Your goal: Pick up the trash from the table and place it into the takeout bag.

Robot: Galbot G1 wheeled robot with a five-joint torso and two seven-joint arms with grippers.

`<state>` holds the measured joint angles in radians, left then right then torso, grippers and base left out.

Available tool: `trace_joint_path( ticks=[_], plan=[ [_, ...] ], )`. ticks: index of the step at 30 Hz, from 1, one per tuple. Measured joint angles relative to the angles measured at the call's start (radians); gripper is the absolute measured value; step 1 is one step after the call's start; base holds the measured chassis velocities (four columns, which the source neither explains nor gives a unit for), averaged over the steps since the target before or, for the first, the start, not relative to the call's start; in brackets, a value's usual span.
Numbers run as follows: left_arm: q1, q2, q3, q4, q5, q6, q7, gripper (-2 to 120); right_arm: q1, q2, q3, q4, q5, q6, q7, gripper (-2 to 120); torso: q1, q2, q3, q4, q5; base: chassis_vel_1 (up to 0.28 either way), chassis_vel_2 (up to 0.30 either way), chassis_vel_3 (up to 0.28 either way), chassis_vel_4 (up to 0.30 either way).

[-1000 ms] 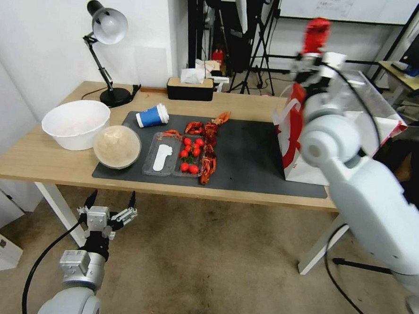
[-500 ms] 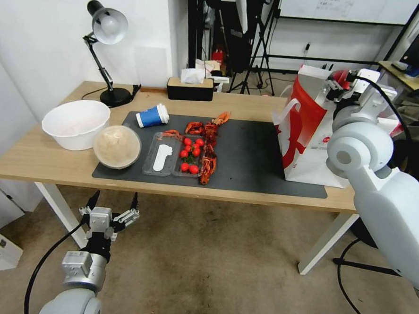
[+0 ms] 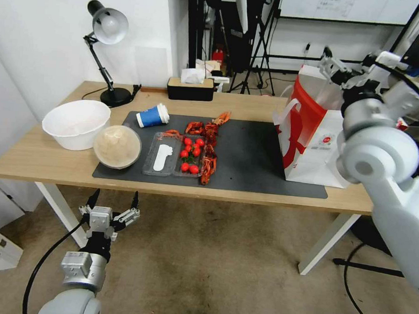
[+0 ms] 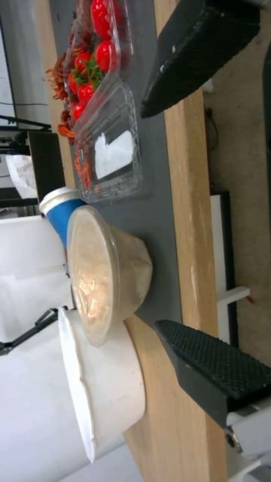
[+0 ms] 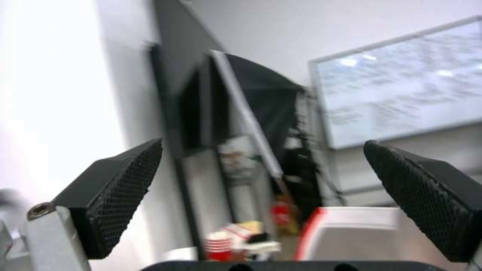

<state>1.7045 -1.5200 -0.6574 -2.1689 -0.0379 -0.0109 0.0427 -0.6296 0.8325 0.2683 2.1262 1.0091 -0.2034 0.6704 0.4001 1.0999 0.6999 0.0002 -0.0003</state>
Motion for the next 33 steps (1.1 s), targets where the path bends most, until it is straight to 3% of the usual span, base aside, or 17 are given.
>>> trace_joint_path(
  ticks=[3, 12, 15, 16, 17, 18, 25, 33],
  plan=[
    [0.003, 0.005, 0.000, -0.002, 0.000, -0.001, 0.000, 100, -0.195, -0.051, 0.081, 0.092, -0.033, 0.157, -0.224, 100, 0.000, 0.000, 0.000, -0.0003, 0.0004, 0.000, 0.000, 0.000, 0.000],
    [0.003, 0.006, 0.006, -0.002, 0.000, -0.004, 0.000, 100, -0.402, -0.048, 0.147, 0.173, -0.152, 0.267, -0.391, 100, 0.000, 0.000, 0.000, 0.0000, 0.0002, 0.000, 0.000, 0.000, 0.000],
    [0.002, 0.007, 0.009, -0.002, -0.001, -0.006, 0.000, 100, -0.589, -0.020, 0.176, 0.209, -0.323, 0.327, -0.473, 100, 0.000, 0.000, 0.000, -0.0004, 0.0004, 0.000, 0.000, 0.000, 0.000],
    [0.002, 0.007, 0.009, -0.002, -0.001, -0.006, 0.000, 100, -0.589, -0.020, 0.176, 0.209, -0.323, 0.327, -0.473, 100, 0.000, 0.000, 0.000, -0.0004, 0.0004, 0.000, 0.000, 0.000, 0.000],
    [0.001, 0.009, 0.009, -0.002, -0.002, -0.006, 0.001, 100, -0.689, 0.012, 0.180, 0.219, -0.428, 0.368, -0.496, 100, 0.000, 0.000, 0.000, -0.0002, 0.0002, 0.000, 0.000, 0.000, 0.000],
    [0.001, 0.011, 0.010, -0.002, -0.002, -0.006, 0.001, 100, -0.789, 0.052, 0.170, 0.217, -0.541, 0.415, -0.503, 100, 0.000, 0.000, 0.000, -0.0005, 0.0003, 0.000, 0.000, 0.000, 0.000],
    [-0.004, 0.013, 0.010, 0.008, -0.004, -0.009, 0.001, 100, -1.006, 0.160, 0.111, 0.153, -0.810, 0.521, -0.400, 100, 0.000, 0.000, 0.000, -0.0002, 0.0001, 0.000, 0.000, 0.000, 0.000],
    [-0.010, 0.013, 0.007, 0.017, -0.006, -0.010, 0.001, 100, -1.073, 0.205, 0.058, 0.067, -0.849, 0.540, -0.267, 100, 0.000, 0.000, 0.000, -0.0001, 0.0002, 0.000, 0.000, 0.000, 0.000]
  ],
)
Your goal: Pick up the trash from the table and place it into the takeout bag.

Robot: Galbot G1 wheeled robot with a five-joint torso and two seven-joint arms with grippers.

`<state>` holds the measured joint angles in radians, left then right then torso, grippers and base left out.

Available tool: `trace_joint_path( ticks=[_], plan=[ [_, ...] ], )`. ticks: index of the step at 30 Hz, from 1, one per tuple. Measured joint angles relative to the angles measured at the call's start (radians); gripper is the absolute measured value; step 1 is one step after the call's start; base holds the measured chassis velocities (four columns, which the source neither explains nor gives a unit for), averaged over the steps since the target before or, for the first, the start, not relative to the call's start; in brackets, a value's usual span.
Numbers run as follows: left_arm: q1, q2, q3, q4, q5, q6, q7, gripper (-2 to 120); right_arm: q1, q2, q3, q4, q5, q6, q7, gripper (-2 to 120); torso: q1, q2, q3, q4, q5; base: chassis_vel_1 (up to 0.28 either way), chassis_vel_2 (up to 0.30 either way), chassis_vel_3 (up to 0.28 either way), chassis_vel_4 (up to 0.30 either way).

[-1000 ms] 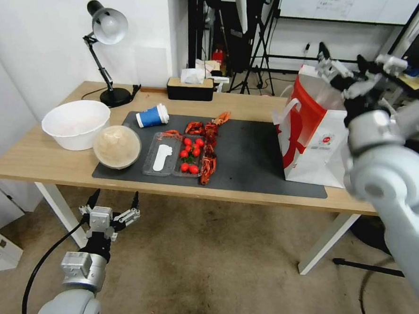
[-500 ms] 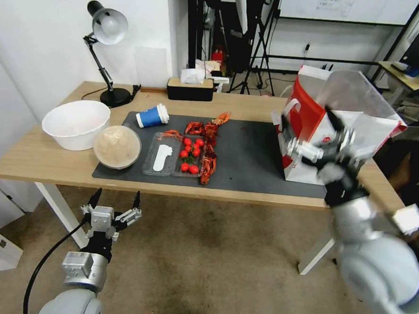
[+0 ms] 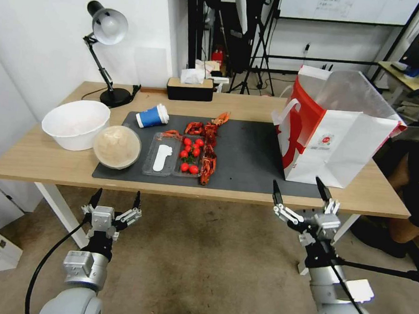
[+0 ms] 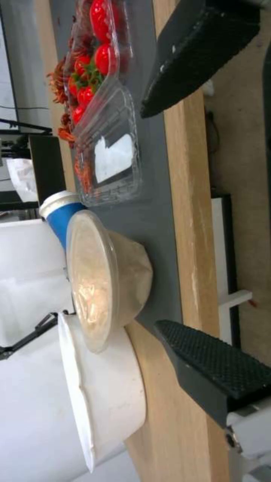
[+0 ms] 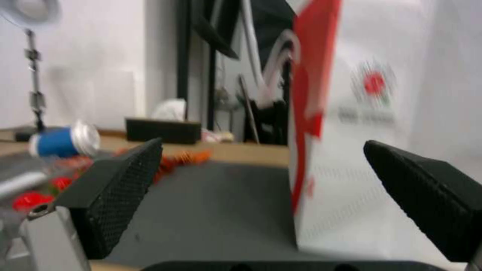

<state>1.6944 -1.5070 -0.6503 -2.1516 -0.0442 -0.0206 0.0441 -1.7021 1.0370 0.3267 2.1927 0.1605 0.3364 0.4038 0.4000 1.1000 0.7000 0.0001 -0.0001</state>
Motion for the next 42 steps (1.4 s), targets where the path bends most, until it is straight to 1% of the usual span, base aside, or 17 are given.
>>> trace_joint_path(
  ticks=[7, 16, 20, 22, 23, 25, 26, 27, 28, 30, 31, 32, 34, 35, 38, 39, 42],
  plan=[
    [0.000, 0.000, -0.003, -0.001, 0.000, 0.000, 0.000, 100, -0.011, 0.029, -0.043, -0.066, -0.006, 0.038, 0.039, 100, 0.000, 0.000, 0.000, 0.0000, 0.0001, 0.000, 0.000, 0.000, 0.000],
    [-0.005, 0.005, -0.005, 0.001, -0.006, -0.001, 0.000, 100, -0.001, 0.045, -0.060, -0.089, -0.017, 0.043, 0.044, 100, 0.000, 0.000, 0.000, 0.0000, 0.0000, 0.000, 0.000, 0.000, 0.000],
    [-0.024, 0.028, -0.005, 0.008, -0.020, -0.003, 0.000, 100, 0.005, 0.049, -0.060, -0.085, -0.020, 0.043, 0.045, 100, 0.000, 0.000, 0.000, 0.0000, 0.0000, 0.000, 0.000, 0.000, 0.000],
    [-0.051, 0.058, -0.006, 0.026, -0.018, -0.008, 0.000, 100, 0.007, 0.050, -0.059, -0.077, -0.023, 0.042, 0.045, 100, 0.000, 0.000, 0.000, -0.0001, 0.0000, 0.000, 0.000, 0.000, 0.000],
    [-0.051, 0.058, -0.006, 0.026, -0.018, -0.008, 0.000, 100, 0.007, 0.050, -0.059, -0.077, -0.023, 0.042, 0.045, 100, 0.000, 0.000, 0.000, -0.0001, 0.0000, 0.000, 0.000, 0.000, 0.000],
    [-0.075, 0.097, -0.012, 0.044, 0.001, -0.019, 0.004, 100, 0.010, 0.050, -0.059, -0.072, -0.023, 0.038, 0.046, 100, 0.000, 0.000, 0.000, -0.0004, -0.0002, 0.000, 0.000, 0.000, 0.000],
    [-0.075, 0.097, -0.012, 0.044, 0.001, -0.019, 0.004, 100, 0.010, 0.050, -0.059, -0.072, -0.023, 0.038, 0.046, 100, 0.000, 0.000, 0.000, -0.0004, -0.0002, 0.000, 0.000, 0.000, 0.000],
    [-0.082, 0.118, -0.020, 0.053, 0.013, -0.026, 0.010, 100, 0.021, 0.047, -0.063, -0.072, -0.023, 0.033, 0.046, 100, 0.000, 0.000, 0.000, -0.0005, -0.0002, 0.000, 0.000, 0.000, 0.000],
    [-0.086, 0.135, -0.030, 0.063, 0.024, -0.035, 0.015, 100, 0.034, 0.044, -0.072, -0.073, -0.023, 0.027, 0.047, 100, 0.000, 0.000, 0.000, -0.0002, 0.0000, 0.000, 0.000, 0.000, 0.000],
    [-0.088, 0.143, -0.035, 0.068, 0.030, -0.039, 0.016, 100, 0.043, 0.041, -0.078, -0.075, -0.021, 0.022, 0.047, 100, 0.000, 0.000, 0.000, 0.0001, 0.0000, 0.000, 0.000, 0.000, 0.000],
    [-0.094, 0.162, -0.045, 0.080, 0.041, -0.047, 0.019, 100, 0.056, 0.037, -0.086, -0.078, -0.018, 0.015, 0.047, 100, 0.000, 0.000, 0.000, 0.0004, 0.0000, 0.000, 0.000, 0.000, 0.000],
    [-0.106, 0.188, -0.050, 0.095, 0.052, -0.051, 0.024, 100, 0.065, 0.036, -0.091, -0.080, -0.017, 0.010, 0.048, 100, 0.000, 0.000, 0.000, 0.0005, 0.0000, 0.000, 0.000, 0.000, 0.000],
    [-0.111, 0.198, -0.051, 0.101, 0.055, -0.052, 0.026, 100, 0.066, 0.036, -0.092, -0.080, -0.016, 0.009, 0.048, 100, 0.000, 0.000, 0.000, 0.0002, 0.0000, 0.000, 0.000, 0.000, 0.000],
    [-0.127, 0.226, -0.051, 0.119, 0.068, -0.053, 0.032, 100, 0.069, 0.036, -0.092, -0.080, -0.015, 0.007, 0.048, 100, 0.000, 0.000, 0.000, -0.0003, -0.0003, 0.000, 0.000, 0.000, 0.000],
    [-0.167, 0.290, -0.049, 0.165, 0.097, -0.066, 0.051, 100, 0.074, 0.038, -0.092, -0.081, -0.015, 0.002, 0.048, 100, 0.000, 0.000, 0.000, -0.0001, -0.0001, 0.000, 0.000, 0.000, 0.000],
    [-0.167, 0.290, -0.049, 0.165, 0.097, -0.066, 0.051, 100, 0.074, 0.038, -0.092, -0.081, -0.015, 0.002, 0.048, 100, 0.000, 0.000, 0.000, -0.0001, -0.0001, 0.000, 0.000, 0.000, 0.000],
    [-0.206, 0.340, -0.041, 0.205, 0.120, -0.088, 0.070, 100, 0.078, 0.042, -0.092, -0.081, -0.014, -0.004, 0.048, 100, 0.000, 0.000, 0.000, -0.0001, -0.0001, 0.000, 0.000, 0.000, 0.000]
  ],
)
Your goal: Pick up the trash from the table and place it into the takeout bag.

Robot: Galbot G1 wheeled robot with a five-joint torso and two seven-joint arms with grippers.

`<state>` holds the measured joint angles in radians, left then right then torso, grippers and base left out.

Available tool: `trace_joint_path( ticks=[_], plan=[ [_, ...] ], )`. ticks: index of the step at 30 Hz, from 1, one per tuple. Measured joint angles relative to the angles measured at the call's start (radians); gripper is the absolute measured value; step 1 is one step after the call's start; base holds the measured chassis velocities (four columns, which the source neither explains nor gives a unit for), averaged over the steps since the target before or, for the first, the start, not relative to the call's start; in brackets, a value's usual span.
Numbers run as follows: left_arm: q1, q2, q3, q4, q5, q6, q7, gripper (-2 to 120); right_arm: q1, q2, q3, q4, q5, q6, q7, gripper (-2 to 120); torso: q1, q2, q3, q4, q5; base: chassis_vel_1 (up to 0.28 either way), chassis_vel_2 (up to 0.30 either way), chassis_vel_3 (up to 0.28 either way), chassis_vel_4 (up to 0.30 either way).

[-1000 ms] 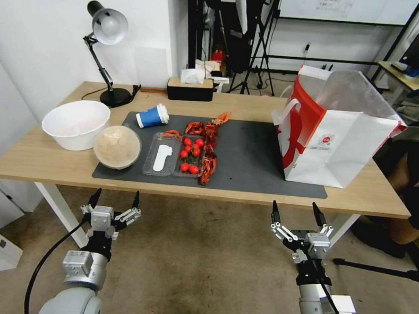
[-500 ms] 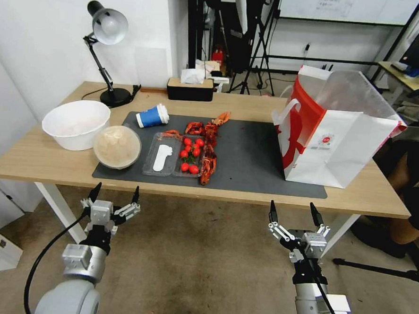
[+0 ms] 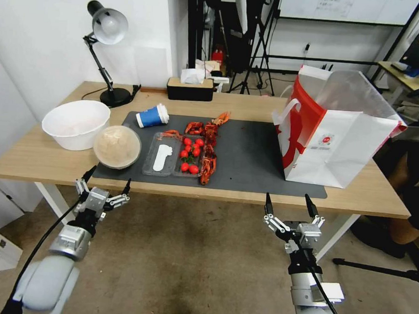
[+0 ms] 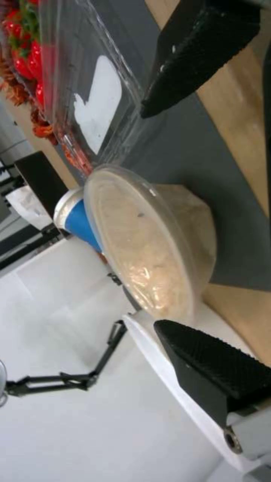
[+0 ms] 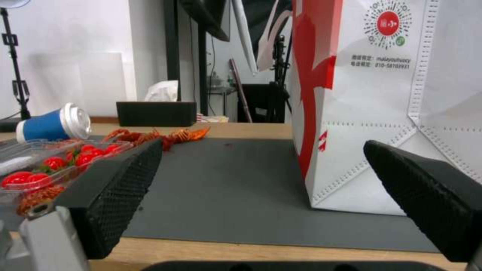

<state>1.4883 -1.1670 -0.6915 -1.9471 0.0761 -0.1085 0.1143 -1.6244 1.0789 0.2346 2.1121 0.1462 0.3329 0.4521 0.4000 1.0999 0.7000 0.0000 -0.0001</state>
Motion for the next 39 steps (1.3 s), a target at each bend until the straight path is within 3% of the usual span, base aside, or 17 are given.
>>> trace_joint_path(
  ticks=[23, 32, 38, 39],
  plan=[
    [-0.103, 0.161, 0.020, 0.112, 0.036, -0.025, 0.064, 99, 0.021, 0.013, -0.011, -0.018, 0.003, -0.007, -0.001, 100, 0.000, 0.000, 0.000, 0.0000, 0.0001, 0.000, 0.000, 0.000, 0.000],
    [-0.099, 0.241, 0.032, 0.125, 0.039, -0.041, 0.086, 64, 0.041, 0.013, -0.024, -0.026, 0.003, -0.007, -0.003, 100, 0.000, 0.000, 0.000, 0.0002, 0.0002, 0.000, 0.000, 0.000, 0.000],
    [-0.099, 0.292, 0.034, 0.126, 0.041, -0.050, 0.112, 57, 0.043, 0.012, -0.027, -0.028, 0.003, -0.007, -0.004, 100, 0.000, 0.000, 0.000, 0.0000, 0.0002, 0.000, 0.000, 0.000, 0.000],
    [-0.101, 0.323, 0.041, 0.131, 0.041, -0.055, 0.128, 49, 0.042, 0.011, -0.027, -0.028, 0.003, -0.007, -0.005, 100, 0.000, 0.000, 0.000, 0.0001, 0.0002, 0.000, 0.000, 0.000, 0.000]
  ],
)
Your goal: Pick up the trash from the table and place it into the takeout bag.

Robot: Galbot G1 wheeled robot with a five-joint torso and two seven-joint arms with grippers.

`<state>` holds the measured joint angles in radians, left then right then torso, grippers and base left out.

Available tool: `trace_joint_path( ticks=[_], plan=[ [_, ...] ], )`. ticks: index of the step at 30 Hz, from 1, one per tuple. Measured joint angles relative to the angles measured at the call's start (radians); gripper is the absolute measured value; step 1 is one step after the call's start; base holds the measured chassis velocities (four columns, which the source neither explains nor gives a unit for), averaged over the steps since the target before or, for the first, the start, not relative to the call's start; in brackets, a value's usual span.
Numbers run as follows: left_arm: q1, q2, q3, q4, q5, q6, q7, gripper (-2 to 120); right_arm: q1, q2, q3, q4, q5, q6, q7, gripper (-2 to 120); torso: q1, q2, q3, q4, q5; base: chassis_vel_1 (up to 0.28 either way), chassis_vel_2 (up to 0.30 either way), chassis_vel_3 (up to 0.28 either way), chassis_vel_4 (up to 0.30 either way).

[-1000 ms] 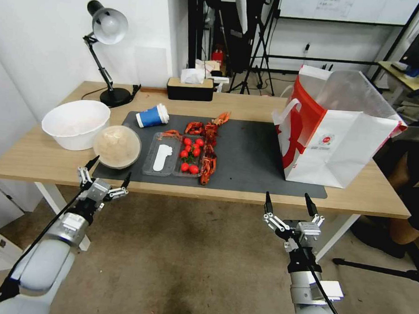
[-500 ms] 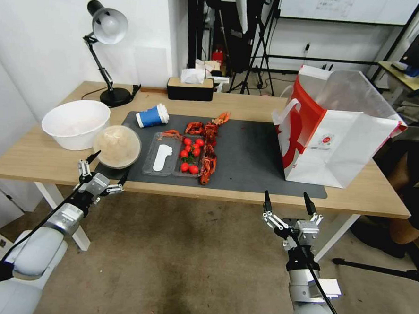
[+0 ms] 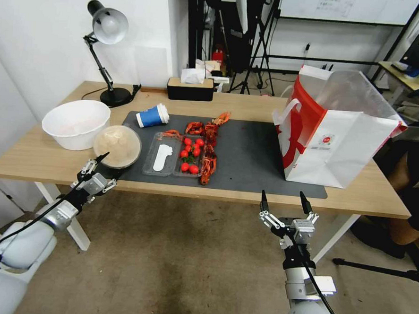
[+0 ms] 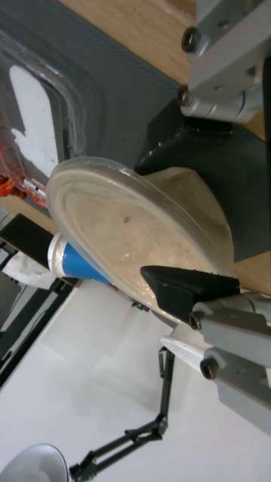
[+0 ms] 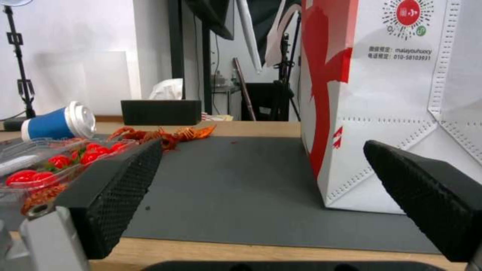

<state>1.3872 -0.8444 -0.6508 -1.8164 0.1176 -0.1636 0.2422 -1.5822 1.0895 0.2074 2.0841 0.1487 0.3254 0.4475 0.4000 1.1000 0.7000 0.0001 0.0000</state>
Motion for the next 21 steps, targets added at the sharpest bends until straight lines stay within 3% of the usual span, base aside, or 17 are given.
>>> trace_joint_path(
  ticks=[6, 8, 10, 13, 21],
  plan=[
    [-0.011, 0.023, 0.010, 0.014, 0.000, -0.011, 0.019, 34, -0.003, 0.001, 0.001, 0.000, 0.000, 0.001, 0.000, 100, 0.000, 0.000, 0.000, -0.0002, -0.0001, 0.000, 0.000, 0.000, 0.000],
    [-0.013, 0.024, 0.014, 0.017, -0.001, -0.017, 0.026, 22, -0.003, 0.003, 0.002, -0.001, 0.000, 0.002, 0.000, 100, 0.000, 0.000, 0.000, 0.0000, -0.0001, 0.000, 0.000, 0.000, 0.000],
    [-0.014, 0.024, 0.014, 0.017, -0.001, -0.019, 0.029, 21, -0.003, 0.003, 0.002, -0.001, 0.000, 0.002, 0.000, 100, 0.000, 0.000, 0.000, 0.0000, -0.0001, 0.000, 0.000, 0.000, 0.000],
    [-0.021, 0.033, 0.015, 0.023, -0.001, -0.047, 0.045, 7, -0.003, 0.004, 0.002, -0.003, 0.000, 0.003, 0.000, 100, 0.000, 0.000, 0.000, 0.0000, -0.0001, 0.000, 0.000, 0.000, 0.000],
    [-0.041, 0.054, 0.014, 0.005, -0.004, -0.092, 0.063, 0, -0.004, 0.007, 0.004, -0.004, -0.003, 0.004, -0.001, 100, 0.000, 0.000, 0.000, -0.0001, 0.0000, 0.000, 0.000, 0.000, 0.000]
  ],
)
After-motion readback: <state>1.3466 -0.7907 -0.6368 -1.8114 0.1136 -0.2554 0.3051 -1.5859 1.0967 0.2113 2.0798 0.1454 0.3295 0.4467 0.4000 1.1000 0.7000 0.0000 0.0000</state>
